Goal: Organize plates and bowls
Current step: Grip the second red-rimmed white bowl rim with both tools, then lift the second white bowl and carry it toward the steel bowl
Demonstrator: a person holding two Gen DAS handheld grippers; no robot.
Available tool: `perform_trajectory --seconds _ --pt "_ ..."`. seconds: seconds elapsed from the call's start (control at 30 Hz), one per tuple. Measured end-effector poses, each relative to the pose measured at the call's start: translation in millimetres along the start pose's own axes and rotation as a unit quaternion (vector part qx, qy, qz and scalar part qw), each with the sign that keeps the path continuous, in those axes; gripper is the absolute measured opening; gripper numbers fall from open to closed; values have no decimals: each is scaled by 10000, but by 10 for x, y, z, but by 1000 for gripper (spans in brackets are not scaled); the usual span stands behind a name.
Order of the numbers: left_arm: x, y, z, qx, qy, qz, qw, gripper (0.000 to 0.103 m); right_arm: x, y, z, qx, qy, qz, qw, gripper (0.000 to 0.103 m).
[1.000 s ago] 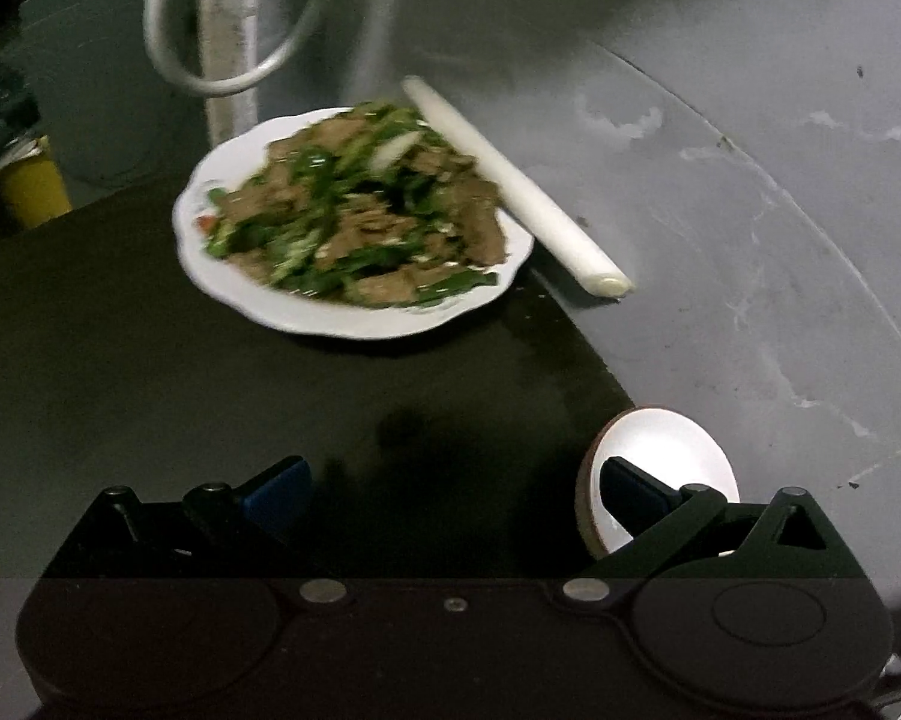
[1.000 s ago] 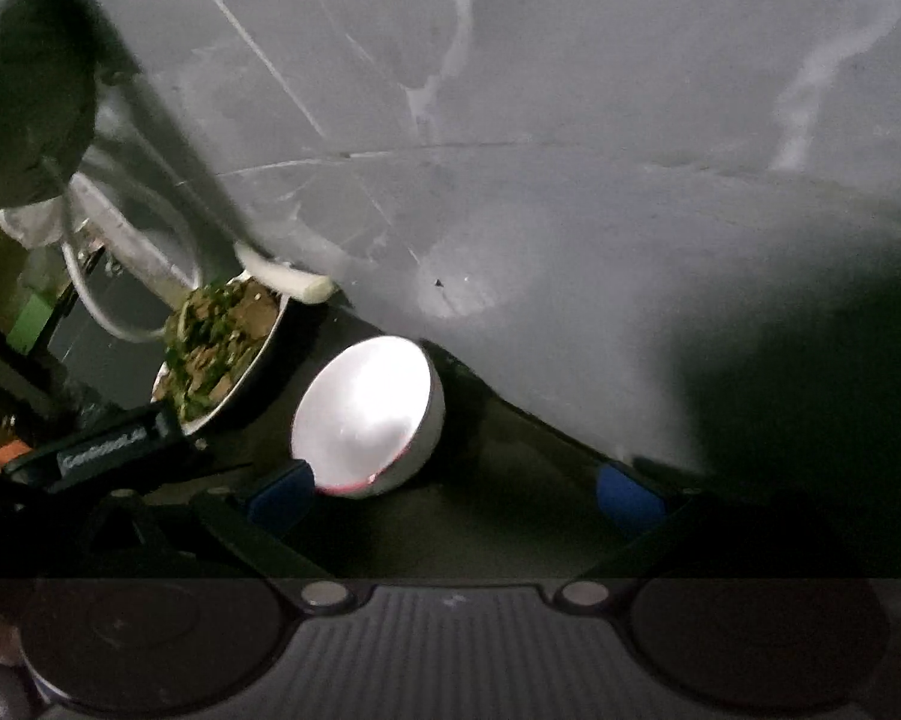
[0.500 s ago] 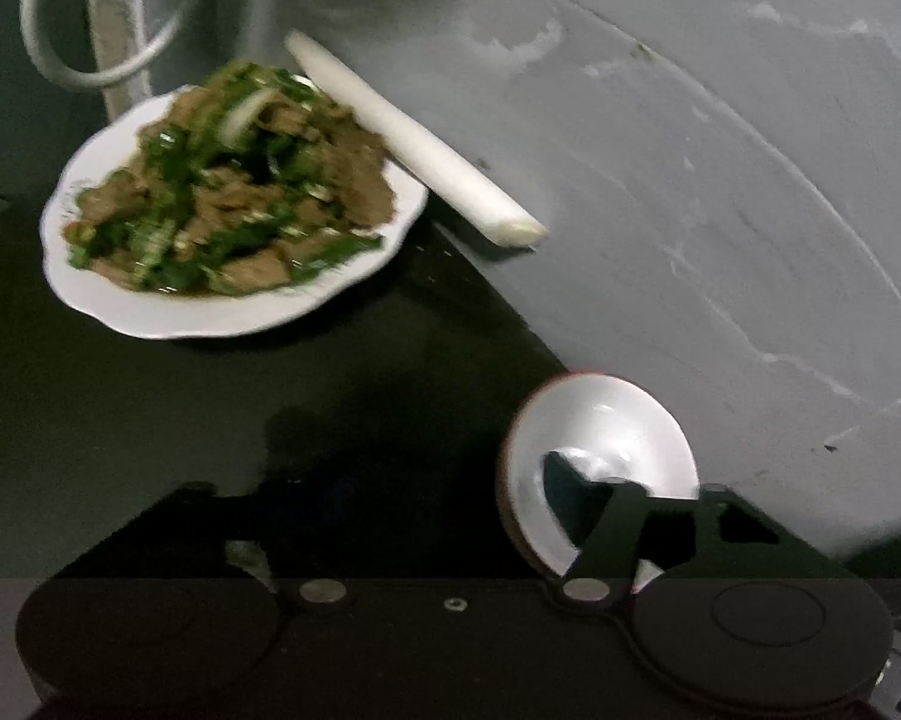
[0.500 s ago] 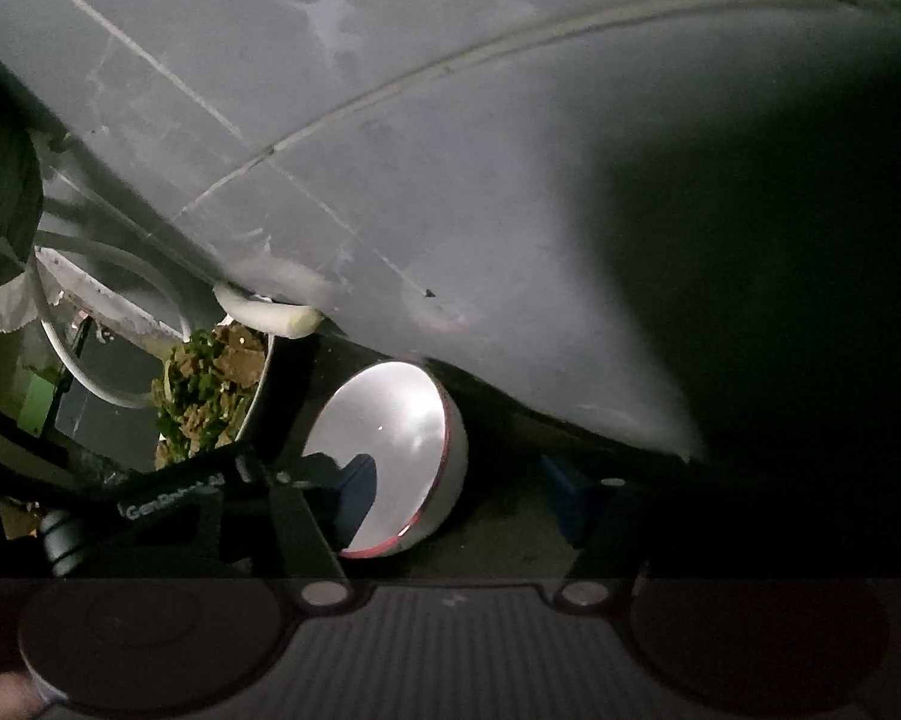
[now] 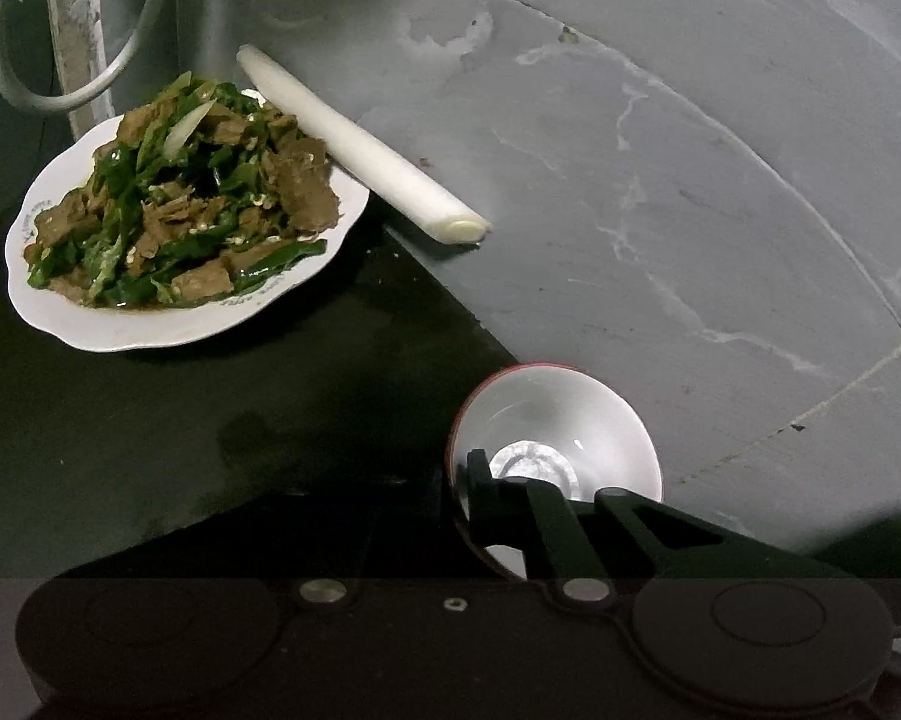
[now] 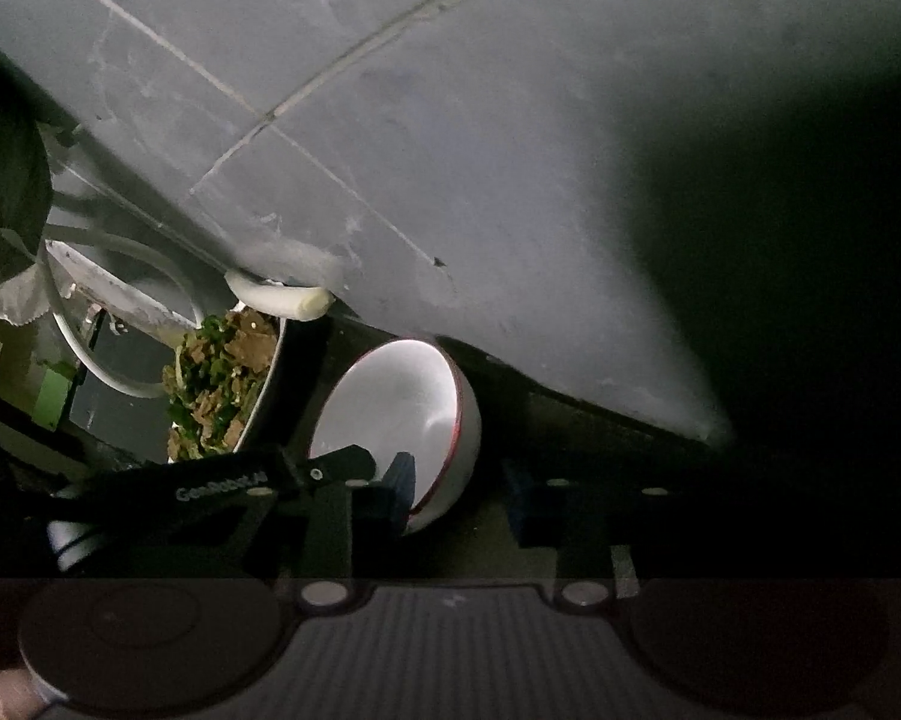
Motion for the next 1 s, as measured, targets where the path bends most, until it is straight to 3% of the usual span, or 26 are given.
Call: perform_trajectory --seconds 0.1,0.4,0.67,1.0 --pt "-3 27 15 -38 16 38 10000 7 15 9 -25 -79 -58 4 10000 24" --pt "42 147 166 -229 60 57 9997 6 66 78 4 -65 25 222 9997 19" --pt "54 288 608 -560 159 118 9982 6 193 155 231 -60 -46 546 9985 17" --pt "-5 528 1298 -943 412 231 9944 6 482 281 805 -256 -139 973 9948 17"
Point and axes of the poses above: each gripper's, at about its wrist camera, not at the fingertips, and z roughly against the way its jaws point, x to its left, y to its underside, the point moved 2 cm from there along -z, roughly the way its jaws point, and after that the axes turned 7 degrees about -y, right-handed, at the moved point
